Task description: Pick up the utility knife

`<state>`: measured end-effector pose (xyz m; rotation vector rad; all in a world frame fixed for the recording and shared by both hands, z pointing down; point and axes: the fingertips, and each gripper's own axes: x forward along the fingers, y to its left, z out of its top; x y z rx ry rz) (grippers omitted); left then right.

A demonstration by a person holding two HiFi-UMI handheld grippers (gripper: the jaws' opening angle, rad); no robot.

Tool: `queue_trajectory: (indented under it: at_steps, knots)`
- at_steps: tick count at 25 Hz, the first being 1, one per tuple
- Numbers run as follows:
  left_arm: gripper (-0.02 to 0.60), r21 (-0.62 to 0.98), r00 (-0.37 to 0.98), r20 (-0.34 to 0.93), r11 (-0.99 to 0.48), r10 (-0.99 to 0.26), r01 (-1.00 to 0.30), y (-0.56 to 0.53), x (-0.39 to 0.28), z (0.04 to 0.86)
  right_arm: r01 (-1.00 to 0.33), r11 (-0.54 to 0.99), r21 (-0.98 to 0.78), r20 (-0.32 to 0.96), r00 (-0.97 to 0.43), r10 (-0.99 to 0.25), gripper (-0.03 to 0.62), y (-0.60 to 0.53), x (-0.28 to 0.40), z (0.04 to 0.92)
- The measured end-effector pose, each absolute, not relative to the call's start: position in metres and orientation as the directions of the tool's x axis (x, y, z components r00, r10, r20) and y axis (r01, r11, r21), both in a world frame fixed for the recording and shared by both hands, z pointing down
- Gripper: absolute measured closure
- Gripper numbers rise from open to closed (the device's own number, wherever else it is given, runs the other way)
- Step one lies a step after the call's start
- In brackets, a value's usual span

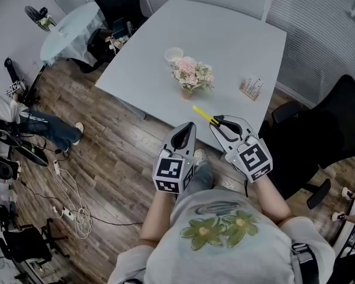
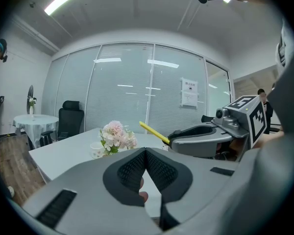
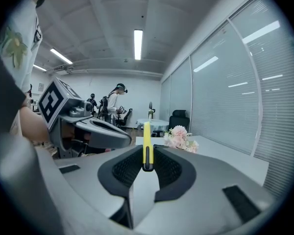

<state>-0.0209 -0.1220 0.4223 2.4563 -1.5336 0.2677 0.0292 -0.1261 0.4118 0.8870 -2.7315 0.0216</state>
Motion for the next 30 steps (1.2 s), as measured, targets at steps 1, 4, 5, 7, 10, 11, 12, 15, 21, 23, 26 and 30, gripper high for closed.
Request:
queue_trajectory:
  at_steps: [1, 4, 5, 7, 10, 11, 12, 15, 21, 23, 26, 30]
  knots:
    - [0.580, 0.099, 0.434, 0.274, -0.423, -0.859, -0.901, -0.120, -0.021, 0.421, -0.580, 0.812, 0.068, 0.254, -0.777, -0.576, 0.528, -0.125, 0.029, 0.410]
    - [0.580, 0.097, 0.434, 0.268, -0.424, -0.860, -0.901, -0.114, -0.020, 0.417, -0.585, 0.807, 0.080, 0.240, -0.774, -0.586, 0.528, -0.118, 0.028, 0.404]
    - [0.580, 0.096, 0.434, 0.266, -0.424, -0.861, -0.900, -0.112, -0.020, 0.416, -0.587, 0.805, 0.086, 0.234, -0.774, -0.589, 0.528, -0.116, 0.028, 0.402]
    - [0.580, 0.094, 0.434, 0.263, -0.425, -0.862, -0.901, -0.107, -0.020, 0.413, -0.589, 0.803, 0.092, 0.217, -0.775, -0.593, 0.528, -0.112, 0.027, 0.397]
    - [0.580, 0.092, 0.433, 0.258, -0.424, -0.864, -0.901, -0.102, -0.021, 0.409, -0.598, 0.796, 0.091, 0.204, -0.771, -0.603, 0.528, -0.107, 0.025, 0.388]
    - [0.580, 0.091, 0.432, 0.258, -0.424, -0.864, -0.901, -0.101, -0.021, 0.409, -0.600, 0.795, 0.091, 0.199, -0.771, -0.605, 0.528, -0.106, 0.024, 0.386]
    - [0.580, 0.091, 0.432, 0.257, -0.423, -0.864, -0.901, -0.100, -0.020, 0.408, -0.598, 0.796, 0.089, 0.195, -0.774, -0.603, 0.528, -0.104, 0.024, 0.385]
    - [0.580, 0.090, 0.430, 0.254, -0.422, -0.866, -0.902, -0.098, -0.018, 0.406, -0.592, 0.802, 0.079, 0.191, -0.780, -0.595, 0.528, -0.100, 0.024, 0.383]
    - [0.580, 0.088, 0.431, 0.253, -0.423, -0.866, -0.902, -0.086, -0.015, 0.405, -0.596, 0.800, 0.074, 0.194, -0.778, -0.598, 0.528, -0.090, 0.029, 0.385]
    - [0.580, 0.086, 0.432, 0.253, -0.424, -0.866, -0.901, -0.081, -0.014, 0.406, -0.598, 0.799, 0.071, 0.192, -0.777, -0.599, 0.528, -0.086, 0.030, 0.387]
    - [0.580, 0.084, 0.433, 0.254, -0.426, -0.865, -0.901, -0.075, -0.013, 0.407, -0.599, 0.797, 0.069, 0.190, -0.777, -0.600, 0.528, -0.080, 0.031, 0.387]
    - [0.580, 0.083, 0.433, 0.253, -0.426, -0.865, -0.901, -0.070, -0.013, 0.406, -0.601, 0.797, 0.068, 0.188, -0.776, -0.601, 0.528, -0.074, 0.031, 0.385]
